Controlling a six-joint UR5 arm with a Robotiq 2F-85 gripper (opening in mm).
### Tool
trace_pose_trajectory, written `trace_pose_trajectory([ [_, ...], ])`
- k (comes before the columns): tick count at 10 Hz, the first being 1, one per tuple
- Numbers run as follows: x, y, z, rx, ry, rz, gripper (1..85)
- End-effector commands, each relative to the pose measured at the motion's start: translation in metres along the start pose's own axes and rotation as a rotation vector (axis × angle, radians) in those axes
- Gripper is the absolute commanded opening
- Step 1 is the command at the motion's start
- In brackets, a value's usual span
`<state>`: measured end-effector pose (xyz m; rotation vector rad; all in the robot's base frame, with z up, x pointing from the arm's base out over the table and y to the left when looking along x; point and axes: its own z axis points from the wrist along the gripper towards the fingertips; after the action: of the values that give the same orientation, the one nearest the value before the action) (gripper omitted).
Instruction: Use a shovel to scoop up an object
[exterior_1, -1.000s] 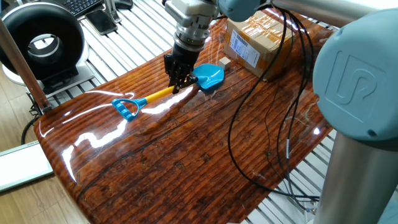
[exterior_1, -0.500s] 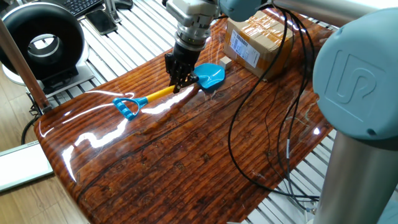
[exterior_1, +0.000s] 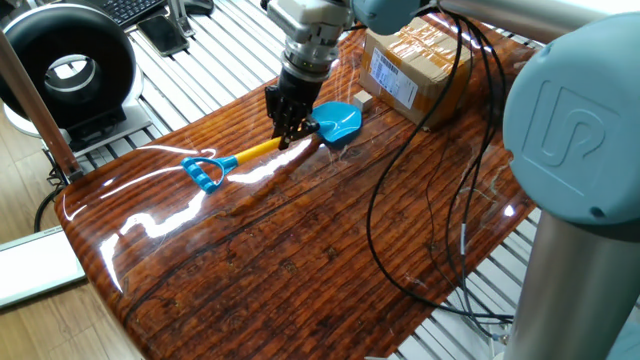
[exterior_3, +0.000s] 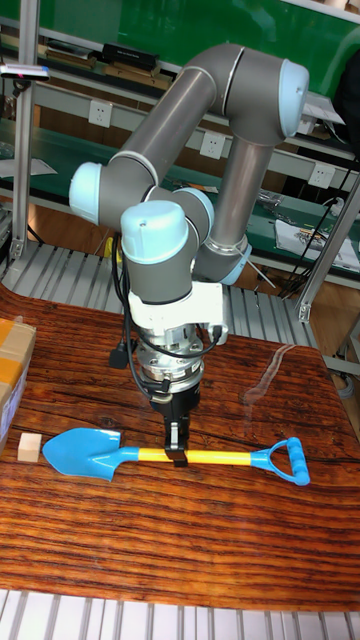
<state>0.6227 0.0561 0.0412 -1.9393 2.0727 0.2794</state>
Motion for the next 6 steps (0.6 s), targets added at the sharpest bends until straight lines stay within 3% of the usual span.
trace_pose_trajectory([
  [1, -0.0057, -0.0071, -0.002, 0.025, -0.026, 0.014, 1.0],
  [2, -0.0081, -0.0062, -0.002, 0.021, -0.035, 0.036, 1.0],
  [6, -0.0018, -0.0009, -0.0018, 0.001, -0.011, 0.008, 1.0],
])
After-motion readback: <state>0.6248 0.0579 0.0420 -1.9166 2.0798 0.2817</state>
